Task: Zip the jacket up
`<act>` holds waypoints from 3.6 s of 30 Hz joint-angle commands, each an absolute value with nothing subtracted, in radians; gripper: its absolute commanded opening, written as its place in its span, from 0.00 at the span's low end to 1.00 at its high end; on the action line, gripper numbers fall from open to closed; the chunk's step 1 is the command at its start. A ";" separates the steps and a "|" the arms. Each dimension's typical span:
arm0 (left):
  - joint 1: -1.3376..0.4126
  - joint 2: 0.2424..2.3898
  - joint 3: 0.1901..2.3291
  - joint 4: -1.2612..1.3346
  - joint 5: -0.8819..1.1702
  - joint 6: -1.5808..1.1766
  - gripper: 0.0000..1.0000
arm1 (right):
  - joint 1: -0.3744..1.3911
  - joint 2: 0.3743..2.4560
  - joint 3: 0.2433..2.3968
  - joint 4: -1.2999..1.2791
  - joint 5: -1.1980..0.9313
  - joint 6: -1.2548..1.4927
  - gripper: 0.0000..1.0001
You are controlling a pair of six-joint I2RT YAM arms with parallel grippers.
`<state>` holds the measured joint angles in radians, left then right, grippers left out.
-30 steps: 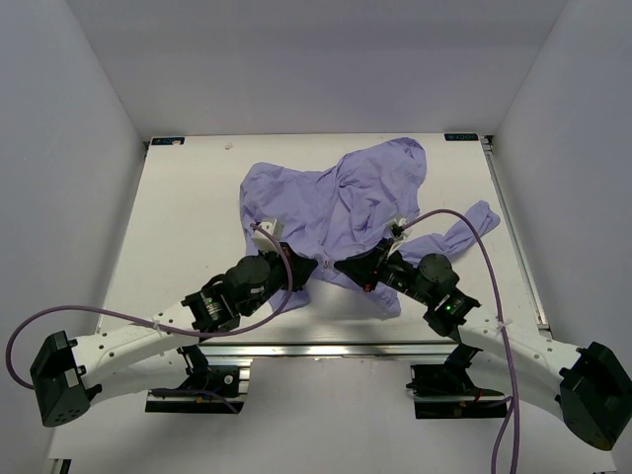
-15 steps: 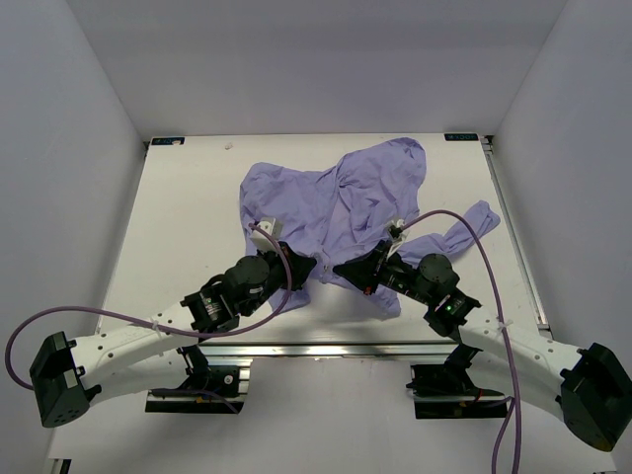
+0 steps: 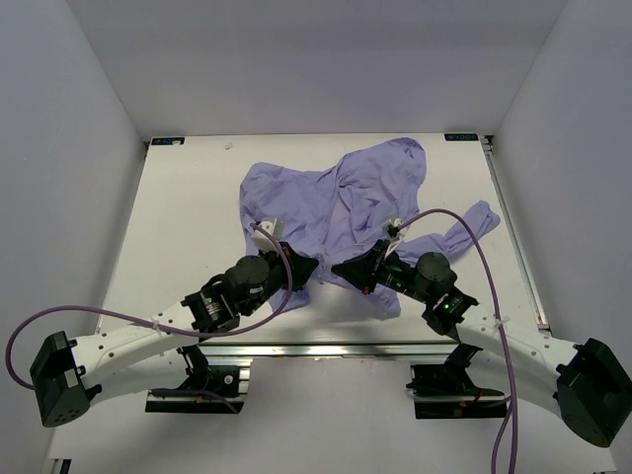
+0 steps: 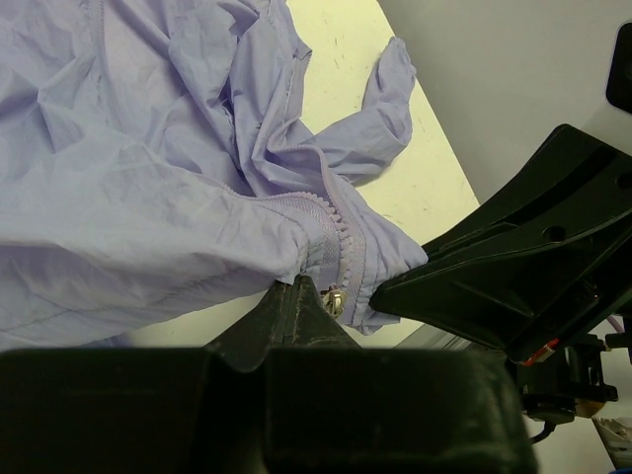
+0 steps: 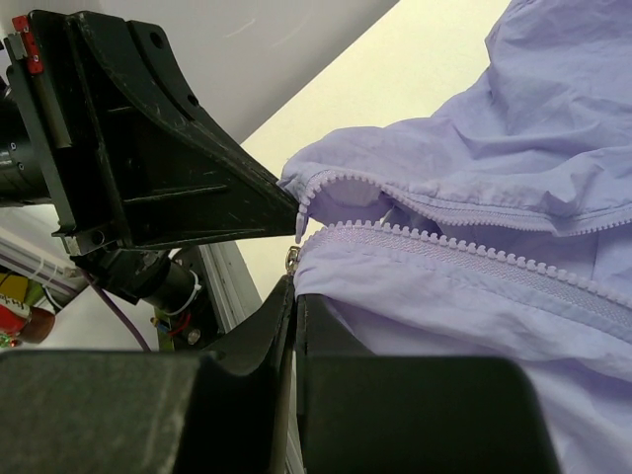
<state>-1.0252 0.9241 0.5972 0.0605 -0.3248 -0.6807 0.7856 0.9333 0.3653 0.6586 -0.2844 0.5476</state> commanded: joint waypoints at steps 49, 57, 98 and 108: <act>-1.031 0.900 0.591 0.058 -0.339 -0.707 0.00 | 0.764 0.884 0.388 0.680 -0.328 0.568 0.00; -1.031 0.904 0.591 0.066 -0.310 -0.706 0.00 | 0.762 0.903 0.400 0.704 -0.334 0.566 0.00; -1.031 0.874 0.557 0.064 -0.308 -0.755 0.00 | 0.739 0.923 0.397 0.723 -0.442 0.549 0.00; -1.031 0.821 0.496 0.166 -0.183 -0.644 0.00 | 0.698 0.982 0.402 0.813 -0.659 0.528 0.00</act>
<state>-1.0252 0.8608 0.5179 0.1139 -0.2466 -0.6994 0.7151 0.9821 0.3649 0.7147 -0.5549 0.5583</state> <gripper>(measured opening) 0.038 0.019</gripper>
